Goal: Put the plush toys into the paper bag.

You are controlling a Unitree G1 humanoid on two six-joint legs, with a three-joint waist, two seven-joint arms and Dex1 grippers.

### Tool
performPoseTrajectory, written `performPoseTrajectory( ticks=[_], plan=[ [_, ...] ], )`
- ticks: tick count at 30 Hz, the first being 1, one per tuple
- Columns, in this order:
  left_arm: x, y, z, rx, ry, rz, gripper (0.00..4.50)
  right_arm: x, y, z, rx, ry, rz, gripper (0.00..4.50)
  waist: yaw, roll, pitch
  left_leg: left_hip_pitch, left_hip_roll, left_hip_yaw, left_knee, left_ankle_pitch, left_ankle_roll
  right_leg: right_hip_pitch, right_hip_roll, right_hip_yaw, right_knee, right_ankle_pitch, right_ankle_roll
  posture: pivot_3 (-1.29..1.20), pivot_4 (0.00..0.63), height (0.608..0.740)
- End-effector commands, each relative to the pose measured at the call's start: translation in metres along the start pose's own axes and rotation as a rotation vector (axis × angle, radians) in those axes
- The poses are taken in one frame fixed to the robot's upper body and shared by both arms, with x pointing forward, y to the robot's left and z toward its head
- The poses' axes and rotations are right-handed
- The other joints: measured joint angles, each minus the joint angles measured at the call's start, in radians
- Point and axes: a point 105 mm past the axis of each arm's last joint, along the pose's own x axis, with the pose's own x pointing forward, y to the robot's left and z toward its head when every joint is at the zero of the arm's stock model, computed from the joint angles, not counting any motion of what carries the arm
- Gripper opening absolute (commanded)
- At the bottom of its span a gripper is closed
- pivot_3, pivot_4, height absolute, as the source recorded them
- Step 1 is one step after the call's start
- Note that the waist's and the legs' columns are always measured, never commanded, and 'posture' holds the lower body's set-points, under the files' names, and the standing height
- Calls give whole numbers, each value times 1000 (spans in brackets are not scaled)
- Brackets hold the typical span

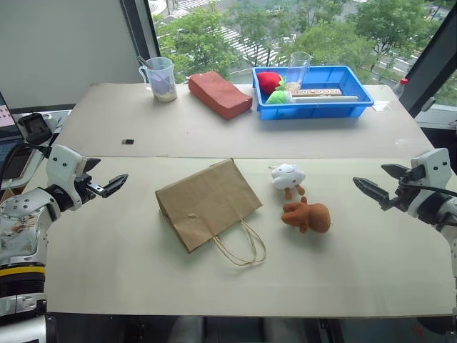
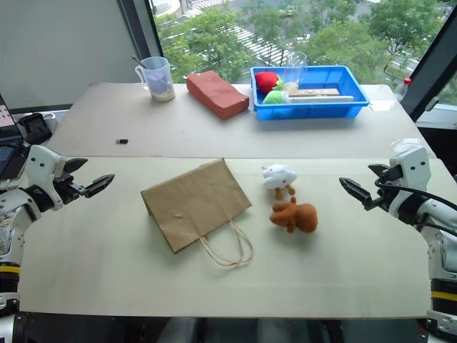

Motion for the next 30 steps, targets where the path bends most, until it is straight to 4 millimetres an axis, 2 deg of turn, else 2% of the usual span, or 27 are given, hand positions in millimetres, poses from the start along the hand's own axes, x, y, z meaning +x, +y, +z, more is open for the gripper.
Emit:
performPoseTrajectory(
  ticks=[1, 3, 5, 7, 10, 14, 16, 20, 23, 27, 30],
  plan=[
    [-3, 11, 14, 1, -44, 35, 4429, -5, -7, 19, -42, -62, -37, 4500, 0, 0, 0, 0, 0, 0, 0, 0, 0, 0, 0, 0, 0, 0, 0, 0, 150, 740],
    [-3, 15, 20, 0, -66, 35, 4429, -5, -6, 20, -45, -71, -47, 4500, 2, 0, 0, 0, 0, 0, 0, 0, 0, 0, 0, 0, 0, 0, 0, 0, 150, 740],
    [-4, 13, 36, 16, -114, 2, 4429, -3, -2, 26, -46, -85, -33, 4500, 1, 0, 0, 0, 0, 0, 0, 0, 0, 0, 0, 0, 0, 0, 0, 0, 150, 740],
    [-4, 3, 55, 42, -146, -75, 4429, 0, 6, 38, -43, -111, 3, 4500, 1, 0, 0, 0, 0, 0, 0, 0, 0, 0, 0, 0, 0, 0, 0, 0, 150, 740],
    [-2, -36, 75, 131, -138, -295, 4429, 4, 30, 47, -68, -114, 107, 4500, -1, 0, 0, -1, 0, 0, 0, 0, 0, 0, 0, 0, 1, 0, 0, 0, 150, 740],
    [2, -89, 83, 310, -100, -556, 4429, 5, 61, 51, -76, -107, 241, 4500, 2, 0, 0, 0, 0, 0, 0, 0, 0, 0, 0, 0, 0, 0, 0, 0, 150, 740],
    [6, -119, 84, 409, -107, -685, 4429, 4, 78, 52, -67, -99, 320, 4500, 5, 0, 0, -1, 0, 0, 0, 0, 0, 0, 0, 0, 0, 0, 0, 0, 150, 740],
    [12, -165, 83, 555, -154, -870, 4429, -2, 110, 50, -82, -60, 458, 4500, 6, 0, 0, -1, 0, 0, 0, 0, 0, 0, 0, 0, -1, 0, 0, 0, 150, 740],
    [17, -187, 79, 601, -182, -952, 4429, -9, 128, 49, -83, -35, 537, 4500, 7, 0, 0, -1, 0, 0, 1, 0, 0, 0, 0, 0, -1, 0, 0, 0, 150, 740],
    [34, -226, 64, 665, -209, -1085, 4429, -14, 160, 43, -120, -10, 637, 4500, 13, 0, 0, -1, 0, 0, 2, 0, 0, 1, 0, 0, -1, 0, 0, 0, 150, 740],
    [38, -242, 56, 692, -223, -1152, 4429, -13, 167, 37, -131, 0, 648, 4500, 16, -1, 0, -1, 0, 0, 4, 0, 0, 1, 0, 0, -1, 0, 0, 0, 150, 740]
  ],
)
